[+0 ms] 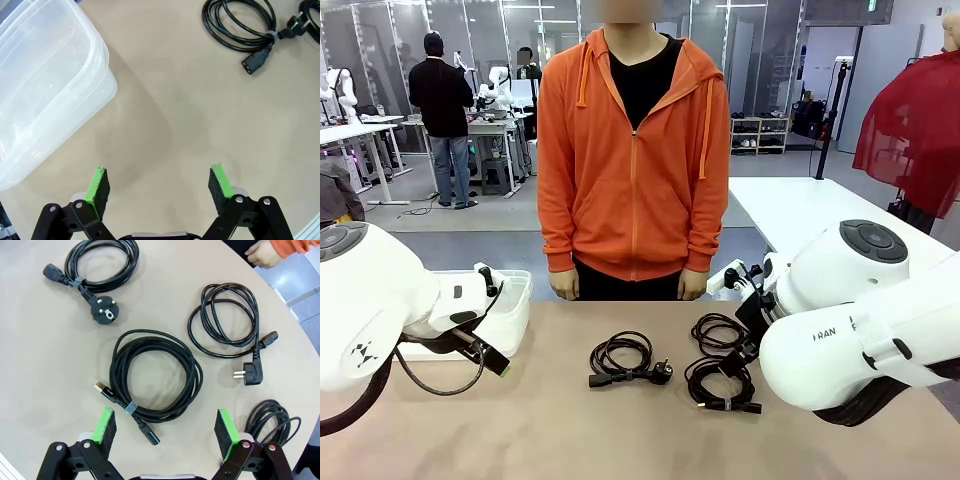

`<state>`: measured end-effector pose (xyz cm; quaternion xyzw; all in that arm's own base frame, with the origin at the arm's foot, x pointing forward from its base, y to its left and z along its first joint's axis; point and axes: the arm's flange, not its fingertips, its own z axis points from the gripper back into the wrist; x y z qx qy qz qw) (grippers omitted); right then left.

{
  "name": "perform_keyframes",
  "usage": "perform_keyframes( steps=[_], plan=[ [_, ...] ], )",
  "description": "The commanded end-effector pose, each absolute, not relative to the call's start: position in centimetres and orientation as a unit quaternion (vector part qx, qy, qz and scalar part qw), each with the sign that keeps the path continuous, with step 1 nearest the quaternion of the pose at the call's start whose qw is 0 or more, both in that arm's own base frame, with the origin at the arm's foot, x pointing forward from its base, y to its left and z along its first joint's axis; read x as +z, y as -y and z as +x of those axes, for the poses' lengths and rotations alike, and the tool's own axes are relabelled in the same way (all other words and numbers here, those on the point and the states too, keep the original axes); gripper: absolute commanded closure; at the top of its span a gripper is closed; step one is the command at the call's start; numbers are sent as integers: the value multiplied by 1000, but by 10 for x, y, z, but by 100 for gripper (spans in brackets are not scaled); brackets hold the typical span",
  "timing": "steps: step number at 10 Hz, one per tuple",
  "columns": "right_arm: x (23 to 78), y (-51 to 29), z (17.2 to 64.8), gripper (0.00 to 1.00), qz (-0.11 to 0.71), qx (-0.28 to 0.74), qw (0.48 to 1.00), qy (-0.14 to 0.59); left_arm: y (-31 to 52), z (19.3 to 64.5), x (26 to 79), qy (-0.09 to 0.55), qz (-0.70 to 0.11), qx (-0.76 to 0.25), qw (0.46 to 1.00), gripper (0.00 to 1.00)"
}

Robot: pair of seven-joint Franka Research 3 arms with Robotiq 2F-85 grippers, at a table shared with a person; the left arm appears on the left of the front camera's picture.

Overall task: Organize and store the cables.
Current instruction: Place the Power Cable into the Organizing box.

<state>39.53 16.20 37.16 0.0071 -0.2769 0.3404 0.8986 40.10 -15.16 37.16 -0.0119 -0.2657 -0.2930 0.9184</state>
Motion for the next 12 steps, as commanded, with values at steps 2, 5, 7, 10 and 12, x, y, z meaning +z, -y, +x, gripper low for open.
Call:
perform_keyframes(
  steps=[2, 5, 7, 10, 12],
  plan=[
    [371, -164, 395, 0, 12, 335, 901, 277, 151, 401, 372, 266, -12, -293, 919, 0],
    [404, -155, 392, 0, -11, 335, 900, 279, 145, 397, 404, 288, -12, -317, 904, 0],
    [466, -147, 382, 0, 9, 345, 899, 272, 138, 384, 445, 281, -64, -338, 896, 0],
    [554, -140, 364, 0, 10, 347, 900, 263, 134, 348, 527, 286, -56, -355, 888, 0],
    [600, -128, 353, 0, -10, 352, 899, 259, 131, 323, 576, 304, -59, -378, 873, 0]
  ],
)
